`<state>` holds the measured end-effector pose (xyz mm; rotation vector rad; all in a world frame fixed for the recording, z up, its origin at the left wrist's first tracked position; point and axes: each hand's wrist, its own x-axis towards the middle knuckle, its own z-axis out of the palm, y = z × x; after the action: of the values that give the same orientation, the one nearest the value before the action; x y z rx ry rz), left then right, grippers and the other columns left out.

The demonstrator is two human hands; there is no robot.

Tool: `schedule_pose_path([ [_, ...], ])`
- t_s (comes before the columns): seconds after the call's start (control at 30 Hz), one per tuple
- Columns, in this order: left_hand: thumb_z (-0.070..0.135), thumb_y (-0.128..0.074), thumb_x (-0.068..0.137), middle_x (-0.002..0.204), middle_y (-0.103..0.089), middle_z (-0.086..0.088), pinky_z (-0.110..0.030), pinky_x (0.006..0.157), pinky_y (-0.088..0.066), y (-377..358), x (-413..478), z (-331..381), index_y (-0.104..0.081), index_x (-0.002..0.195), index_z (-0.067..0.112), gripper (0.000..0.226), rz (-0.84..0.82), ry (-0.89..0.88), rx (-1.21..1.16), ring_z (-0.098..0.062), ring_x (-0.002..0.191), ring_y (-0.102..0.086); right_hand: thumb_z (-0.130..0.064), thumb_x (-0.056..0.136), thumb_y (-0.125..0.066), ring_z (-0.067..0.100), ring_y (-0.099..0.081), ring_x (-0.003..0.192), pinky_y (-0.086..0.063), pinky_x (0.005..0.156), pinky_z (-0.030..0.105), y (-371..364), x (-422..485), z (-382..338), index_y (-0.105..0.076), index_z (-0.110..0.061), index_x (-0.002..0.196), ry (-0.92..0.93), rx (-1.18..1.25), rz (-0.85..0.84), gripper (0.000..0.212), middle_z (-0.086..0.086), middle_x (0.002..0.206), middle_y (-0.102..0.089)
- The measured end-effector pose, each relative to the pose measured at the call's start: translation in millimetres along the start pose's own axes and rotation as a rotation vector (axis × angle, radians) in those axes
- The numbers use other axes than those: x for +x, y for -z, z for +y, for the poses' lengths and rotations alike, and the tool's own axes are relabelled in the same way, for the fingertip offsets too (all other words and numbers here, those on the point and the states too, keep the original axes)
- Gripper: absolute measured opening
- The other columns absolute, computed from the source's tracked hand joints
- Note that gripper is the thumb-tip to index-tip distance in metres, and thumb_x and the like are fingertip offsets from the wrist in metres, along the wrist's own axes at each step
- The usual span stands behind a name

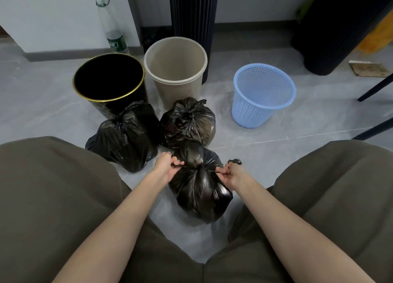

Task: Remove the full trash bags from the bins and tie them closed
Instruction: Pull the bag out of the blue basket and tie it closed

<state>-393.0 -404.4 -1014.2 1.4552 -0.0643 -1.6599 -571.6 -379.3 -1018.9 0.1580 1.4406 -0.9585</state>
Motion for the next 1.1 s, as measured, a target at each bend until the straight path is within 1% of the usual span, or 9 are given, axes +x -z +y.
schedule_pose_path([
  [0.13,0.015,-0.039,0.099,0.062,-0.03,0.0,-0.019,0.054,-0.037,-6,-9,9,-0.035,0.08,0.015,0.02,-0.112,-0.343,0.551,-0.006,0.046,-0.034,-0.02,0.101,-0.037,0.016,-0.055,0.062,-0.052,0.066,0.026,-16,-14,-10,-0.044,-0.013,0.07,0.254,-0.24,-0.106,0.032,0.004,0.06,-0.048],
  [0.2,0.017,-0.055,0.093,0.071,-0.045,0.002,-0.015,0.054,-0.041,-8,-12,8,-0.041,0.094,0.015,0.014,-0.228,-0.517,0.85,-0.009,0.057,-0.044,-0.02,0.099,-0.042,0.007,-0.053,0.055,-0.05,0.064,0.02,-20,-24,-15,-0.049,-0.014,0.069,0.369,-0.374,-0.139,0.032,-0.002,0.064,-0.053],
  [0.27,0.024,-0.066,0.083,0.084,-0.06,0.003,-0.023,0.068,-0.048,-7,-9,0,-0.052,0.096,0.023,0.02,-0.375,-0.63,1.118,-0.015,0.071,-0.056,-0.021,0.097,-0.047,0.003,-0.046,0.05,-0.043,0.057,0.017,-21,-29,-14,-0.054,-0.016,0.065,0.486,-0.503,-0.124,0.033,-0.006,0.062,-0.047],
  [0.4,0.022,-0.062,0.089,0.101,-0.07,0.001,-0.018,0.077,-0.039,2,-10,-18,-0.069,0.104,0.02,0.017,-0.379,-0.687,1.496,-0.014,0.094,-0.061,-0.02,0.095,-0.052,0.002,-0.044,0.053,-0.037,0.054,0.013,-27,-35,-10,-0.062,-0.014,0.066,0.584,-0.57,-0.192,0.031,-0.005,0.061,-0.049],
  [0.6,0.026,-0.066,0.085,0.077,-0.06,0.002,-0.026,0.064,-0.036,8,-11,-18,-0.051,0.095,0.015,0.022,-0.121,-0.7,1.258,-0.016,0.068,-0.054,-0.023,0.095,-0.053,0.003,-0.049,0.062,-0.04,0.065,0.015,-36,-46,-15,-0.065,-0.017,0.067,0.588,-0.643,-0.323,0.031,-0.008,0.061,-0.056],
  [0.7,0.024,-0.065,0.086,0.09,-0.07,0.007,-0.023,0.069,-0.041,11,-8,-20,-0.067,0.101,0.024,0.015,-0.188,-0.73,1.317,-0.013,0.076,-0.06,-0.026,0.095,-0.053,0.004,-0.05,0.067,-0.039,0.071,0.019,-36,-48,-17,-0.067,-0.019,0.072,0.567,-0.689,-0.377,0.028,-0.006,0.069,-0.06],
  [0.93,0.035,-0.058,0.091,0.074,-0.071,-0.008,-0.038,0.072,-0.046,15,6,-27,-0.073,0.082,0.01,0.031,-0.098,-0.635,1.261,-0.025,0.078,-0.066,-0.02,0.097,-0.05,0.01,-0.055,0.076,-0.043,0.083,0.027,-36,-37,-4,-0.069,-0.015,0.091,0.444,-0.415,-0.517,0.02,0.001,0.088,-0.068],
  [1.03,0.034,-0.054,0.094,0.086,-0.073,-0.011,-0.033,0.075,-0.045,12,5,-29,-0.075,0.091,0.01,0.032,-0.087,-0.543,1.179,-0.026,0.088,-0.066,-0.011,0.091,-0.058,0.01,-0.058,0.081,-0.048,0.092,0.028,-34,-30,-1,-0.06,-0.011,0.11,0.421,-0.289,-0.43,0.02,0.003,0.104,-0.068],
  [1.1,0.033,-0.053,0.094,0.09,-0.073,-0.013,-0.029,0.073,-0.042,11,3,-30,-0.075,0.093,0.01,0.031,-0.053,-0.513,1.135,-0.026,0.091,-0.065,-0.005,0.086,-0.06,0.012,-0.06,0.089,-0.051,0.092,0.029,-32,-23,5,-0.056,-0.007,0.115,0.503,-0.446,-0.253,0.029,-0.002,0.099,-0.065],
])
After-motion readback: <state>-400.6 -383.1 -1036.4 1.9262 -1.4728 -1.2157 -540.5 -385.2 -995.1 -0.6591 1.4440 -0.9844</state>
